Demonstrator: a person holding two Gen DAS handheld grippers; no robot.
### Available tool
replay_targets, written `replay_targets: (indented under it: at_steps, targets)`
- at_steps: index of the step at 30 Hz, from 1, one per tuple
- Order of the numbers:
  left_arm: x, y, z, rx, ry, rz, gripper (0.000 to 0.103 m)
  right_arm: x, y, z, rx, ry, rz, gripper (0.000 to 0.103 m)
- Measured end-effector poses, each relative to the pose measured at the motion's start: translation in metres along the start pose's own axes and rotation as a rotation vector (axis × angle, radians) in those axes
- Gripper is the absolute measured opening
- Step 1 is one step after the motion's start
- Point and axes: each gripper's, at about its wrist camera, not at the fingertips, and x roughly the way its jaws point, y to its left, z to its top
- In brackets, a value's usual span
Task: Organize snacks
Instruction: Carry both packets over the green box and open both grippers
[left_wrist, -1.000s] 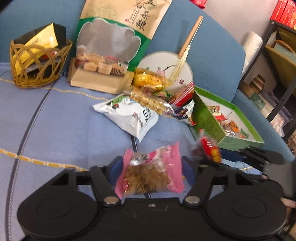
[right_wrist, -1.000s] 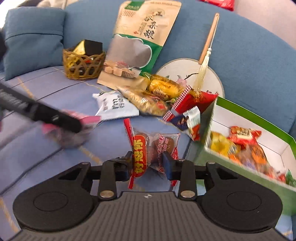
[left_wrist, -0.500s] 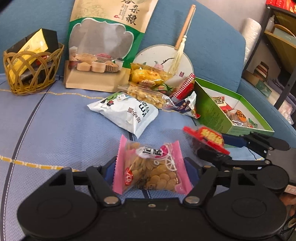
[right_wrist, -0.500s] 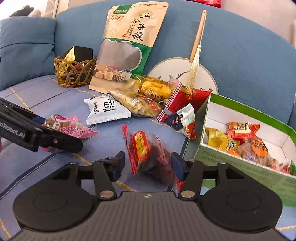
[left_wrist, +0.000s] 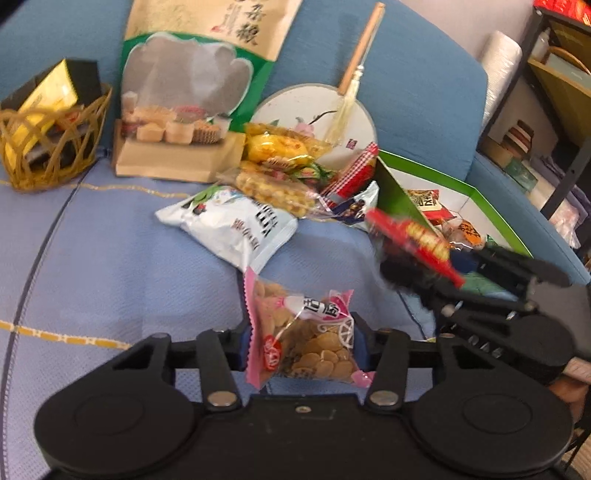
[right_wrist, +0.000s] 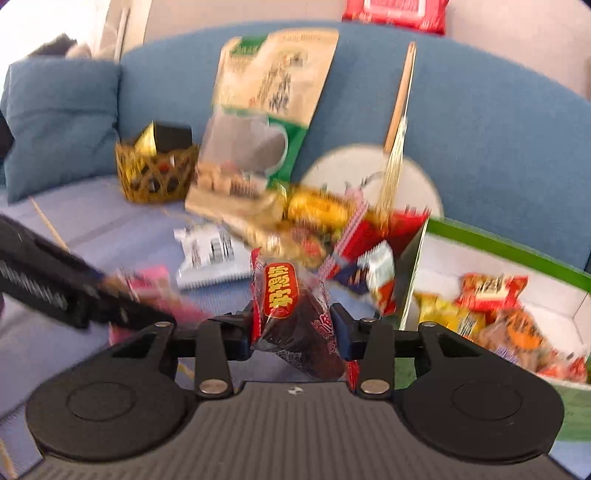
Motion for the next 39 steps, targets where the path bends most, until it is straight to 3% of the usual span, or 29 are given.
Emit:
replay_targets:
  at_steps: [3,8,14,21,29,32,33,36,39]
  targets:
    - [-0.01,-0.011,0.013,-0.002,-0.03,-0.019,0.073,-0.019,-0.012,0.012,0.033,-0.07,-0.009,0.07]
    - [-0.008,-0.045,0.054,0.025,-0.077,-0.068,0.074,-0.044,-0.049,0.021,0.105,-0.151,-0.118,0.071]
    - [0.021,-0.096,0.093,0.103,-0.103,-0.127,0.075,-0.054,-0.109,0.014,0.188,-0.17,-0.344,0.071]
    - [0.076,-0.14,0.119,0.141,-0.108,-0.142,0.075,-0.041,-0.158,-0.006,0.3,-0.13,-0.504,0.072]
    - [0.121,-0.16,0.124,0.168,-0.073,-0.103,0.079,-0.029,-0.183,-0.022,0.403,-0.075,-0.55,0.073]
    - [0.131,-0.159,0.124,0.166,-0.069,-0.086,0.103,-0.021,-0.182,-0.026,0.389,-0.036,-0.557,0.085]
    - [0.132,-0.158,0.124,0.16,-0.072,-0.076,0.103,-0.019,-0.18,-0.027,0.38,-0.023,-0.559,0.103]
    - [0.125,-0.156,0.123,0.142,-0.137,-0.027,0.103,-0.017,-0.176,-0.025,0.348,-0.021,-0.584,0.103]
    - [0.119,-0.153,0.123,0.158,-0.139,-0.029,0.103,-0.023,-0.171,-0.02,0.34,-0.05,-0.575,0.103]
